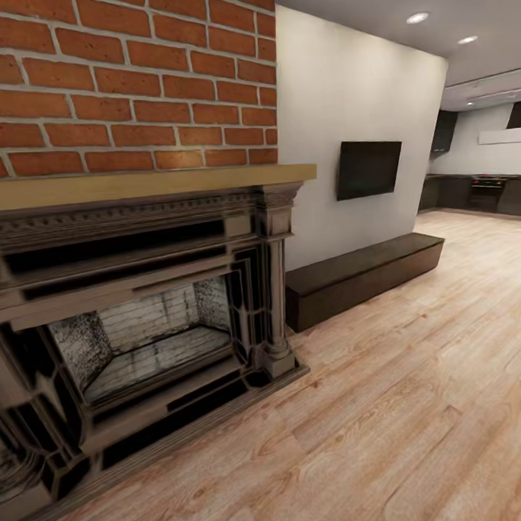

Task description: Turn on the radio receiver that's on the table in the living room.

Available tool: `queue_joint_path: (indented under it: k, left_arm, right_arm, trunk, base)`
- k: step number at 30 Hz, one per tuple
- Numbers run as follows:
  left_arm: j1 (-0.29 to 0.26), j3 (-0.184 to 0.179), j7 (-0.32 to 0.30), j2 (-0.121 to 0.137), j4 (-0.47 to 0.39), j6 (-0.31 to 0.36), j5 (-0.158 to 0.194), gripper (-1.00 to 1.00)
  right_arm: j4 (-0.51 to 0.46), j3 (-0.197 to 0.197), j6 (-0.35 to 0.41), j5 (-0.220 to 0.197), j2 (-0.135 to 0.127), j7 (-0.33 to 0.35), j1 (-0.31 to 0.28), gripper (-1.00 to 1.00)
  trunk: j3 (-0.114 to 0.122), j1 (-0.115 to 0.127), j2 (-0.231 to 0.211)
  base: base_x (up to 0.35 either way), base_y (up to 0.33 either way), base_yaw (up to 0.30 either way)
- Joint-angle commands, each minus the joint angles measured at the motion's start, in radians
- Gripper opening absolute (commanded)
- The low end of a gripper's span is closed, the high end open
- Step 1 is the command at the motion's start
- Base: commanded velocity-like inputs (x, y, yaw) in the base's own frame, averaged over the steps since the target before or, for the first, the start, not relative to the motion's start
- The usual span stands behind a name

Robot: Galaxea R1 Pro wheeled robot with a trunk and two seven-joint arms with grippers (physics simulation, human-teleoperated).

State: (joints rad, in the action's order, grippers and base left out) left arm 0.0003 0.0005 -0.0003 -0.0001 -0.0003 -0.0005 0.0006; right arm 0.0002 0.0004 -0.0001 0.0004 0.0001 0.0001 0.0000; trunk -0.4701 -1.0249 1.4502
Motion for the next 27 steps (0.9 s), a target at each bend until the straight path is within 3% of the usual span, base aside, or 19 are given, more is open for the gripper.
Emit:
queue_joint_path:
  k: [1, 8, 27]
  left_arm:
    - [0.001, 0.005, -0.003, -0.006, -0.005, -0.005, 0.005, 1.0]
    - [0.001, 0.013, -0.003, -0.016, -0.045, -0.036, 0.025, 1.0]
    - [0.001, 0.012, -0.003, -0.017, -0.069, -0.056, 0.027, 1.0]
  right_arm:
    - [0.001, 0.005, -0.001, 0.004, 0.001, 0.001, -0.002, 1.0]
    - [0.001, 0.002, -0.024, 0.004, -0.003, -0.001, -0.003, 1.0]
    - [0.001, -0.002, -0.049, 0.001, -0.004, -0.002, -0.003, 1.0]
  trunk:
    - [0.0, 0.0, 0.0]
    - [0.001, 0.0, 0.0]
    - [0.013, 0.0, 0.0]
  base:
    - [0.0, 0.0, 0.0]
    - [0.0, 0.0, -0.03]
    - [0.0, 0.0, -0.253]
